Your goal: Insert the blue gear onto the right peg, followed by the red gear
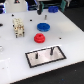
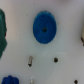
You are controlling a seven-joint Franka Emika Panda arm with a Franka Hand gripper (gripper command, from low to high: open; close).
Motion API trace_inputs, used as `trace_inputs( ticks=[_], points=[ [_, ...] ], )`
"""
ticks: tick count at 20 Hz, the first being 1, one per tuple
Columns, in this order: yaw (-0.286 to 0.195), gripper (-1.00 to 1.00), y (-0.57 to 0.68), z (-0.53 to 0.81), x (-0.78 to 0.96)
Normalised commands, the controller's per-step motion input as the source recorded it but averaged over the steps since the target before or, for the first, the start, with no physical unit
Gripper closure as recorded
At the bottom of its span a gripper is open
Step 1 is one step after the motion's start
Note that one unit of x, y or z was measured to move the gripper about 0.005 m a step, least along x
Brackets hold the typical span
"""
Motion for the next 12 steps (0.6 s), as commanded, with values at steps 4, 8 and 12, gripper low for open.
trace_inputs(
  ticks=[4, 8, 12],
  points=[
    [0.000, -1.00, 0.21, -0.46, -0.41],
    [0.000, -1.00, 0.13, -0.50, -0.36],
    [0.000, -1.00, 0.09, -0.52, -0.30]
  ],
)
